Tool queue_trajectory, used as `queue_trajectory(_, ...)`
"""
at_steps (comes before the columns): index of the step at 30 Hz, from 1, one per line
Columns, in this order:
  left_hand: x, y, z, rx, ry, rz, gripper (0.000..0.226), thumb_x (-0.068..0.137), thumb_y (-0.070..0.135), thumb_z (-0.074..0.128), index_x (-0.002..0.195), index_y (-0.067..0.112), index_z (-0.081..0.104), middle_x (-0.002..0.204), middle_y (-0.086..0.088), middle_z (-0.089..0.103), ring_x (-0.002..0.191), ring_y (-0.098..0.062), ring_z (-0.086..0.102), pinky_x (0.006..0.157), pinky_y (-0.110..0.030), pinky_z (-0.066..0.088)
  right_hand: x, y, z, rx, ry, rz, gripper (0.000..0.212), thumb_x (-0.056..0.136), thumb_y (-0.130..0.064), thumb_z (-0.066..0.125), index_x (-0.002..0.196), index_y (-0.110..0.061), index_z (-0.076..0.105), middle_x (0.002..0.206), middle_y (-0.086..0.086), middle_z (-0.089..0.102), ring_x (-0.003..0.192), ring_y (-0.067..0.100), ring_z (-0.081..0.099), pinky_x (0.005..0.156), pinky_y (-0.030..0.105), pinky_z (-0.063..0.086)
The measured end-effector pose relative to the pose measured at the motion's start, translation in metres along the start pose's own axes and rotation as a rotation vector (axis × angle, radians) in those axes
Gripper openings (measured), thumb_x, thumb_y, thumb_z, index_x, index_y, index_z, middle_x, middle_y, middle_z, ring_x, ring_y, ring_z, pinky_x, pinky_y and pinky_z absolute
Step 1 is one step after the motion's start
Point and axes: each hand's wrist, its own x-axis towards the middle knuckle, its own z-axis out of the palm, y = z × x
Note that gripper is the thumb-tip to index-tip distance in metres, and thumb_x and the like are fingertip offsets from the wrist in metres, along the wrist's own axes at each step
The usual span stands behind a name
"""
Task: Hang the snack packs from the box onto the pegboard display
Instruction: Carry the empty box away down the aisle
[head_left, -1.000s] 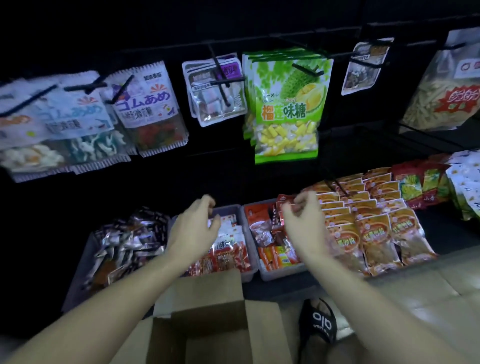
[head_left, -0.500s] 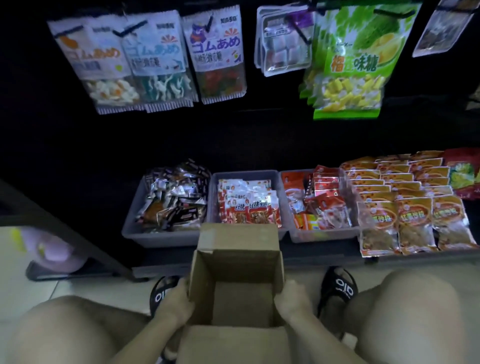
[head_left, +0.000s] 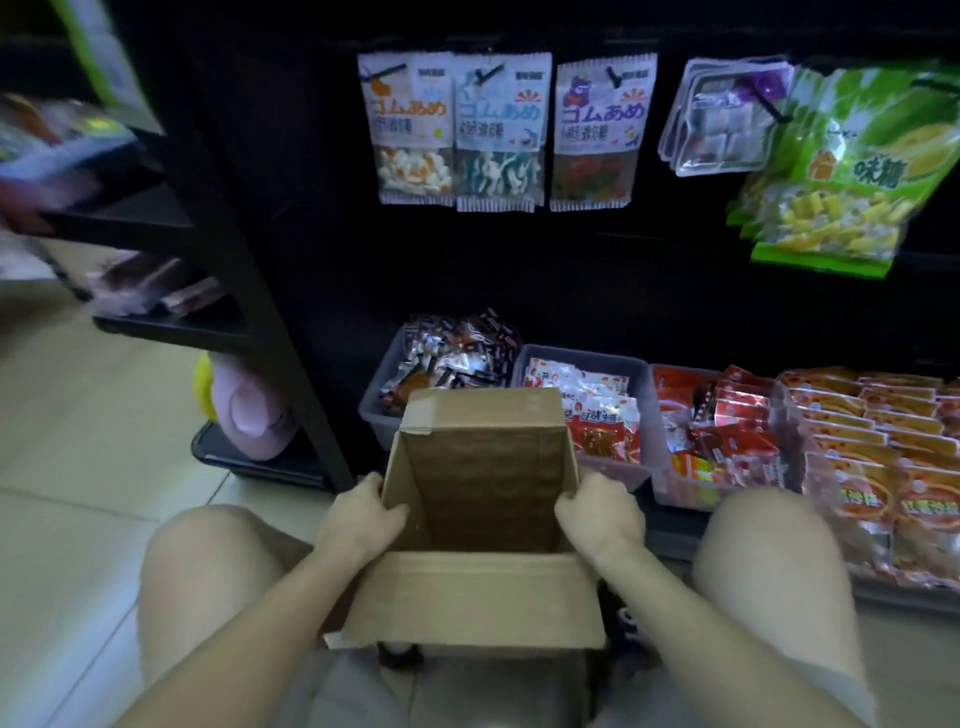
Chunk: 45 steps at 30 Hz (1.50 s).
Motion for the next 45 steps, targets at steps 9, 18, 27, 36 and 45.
queue_trajectory(9,-0.018,-0.043,-0.074,0.088,0.18,-0.091,0.026,0.092,0.033,0.06,0.113,0.019,0.056,0.123,-0.009,0.069,0.116,-0.035,0.063,0.089,-0.04,0.053,-0.008,-0.075,0.001,0.028,-0.025,-0.233,0.025,0.092,-0.023,0.058,0.112,-0.01,0.067,0.11,0.016,0.07,0.104,0.038,0.066,0.076,0.034,0.045)
queue_trajectory(18,-0.009,-0.127,-0.132,0.077,0.184,-0.337,0.014,0.092,0.035,0.057,0.103,0.027,0.057,0.108,-0.001,0.067,0.108,-0.029,0.065,0.085,-0.035,0.052,-0.005,-0.168,0.055,-0.048,-0.228,-0.43,0.022,0.091,-0.016,0.059,0.112,-0.015,0.066,0.091,0.003,0.062,0.092,0.029,0.067,0.071,0.031,0.047)
queue_trajectory(27,0.023,-0.225,-0.213,0.056,0.165,-0.591,0.009,0.09,0.028,0.058,0.099,0.024,0.06,0.105,0.0,0.069,0.099,-0.025,0.064,0.074,-0.031,0.046,-0.013,-0.285,0.143,-0.077,-0.454,-0.48,0.024,0.089,-0.018,0.059,0.113,-0.02,0.057,0.1,0.005,0.071,0.092,0.028,0.071,0.081,0.044,0.06)
queue_trajectory(36,-0.042,-0.29,-0.353,-0.194,0.178,-0.828,0.024,0.066,0.033,0.051,0.086,0.025,0.06,0.094,-0.003,0.073,0.09,-0.028,0.068,0.084,-0.041,0.06,-0.076,-0.454,0.074,-0.144,-0.553,-0.574,0.019,0.086,-0.014,0.057,0.105,-0.017,0.055,0.099,0.014,0.072,0.093,0.039,0.068,0.082,0.046,0.057)
queue_trajectory(45,-0.144,-0.261,-0.579,-0.319,0.288,-0.876,0.015,0.095,0.026,0.058,0.102,0.017,0.068,0.099,-0.006,0.072,0.088,-0.026,0.064,0.06,-0.028,0.04,-0.173,-0.664,-0.027,-0.234,-0.551,-0.681,0.03,0.091,-0.012,0.054,0.122,-0.013,0.053,0.108,0.014,0.07,0.103,0.038,0.066,0.07,0.035,0.039)
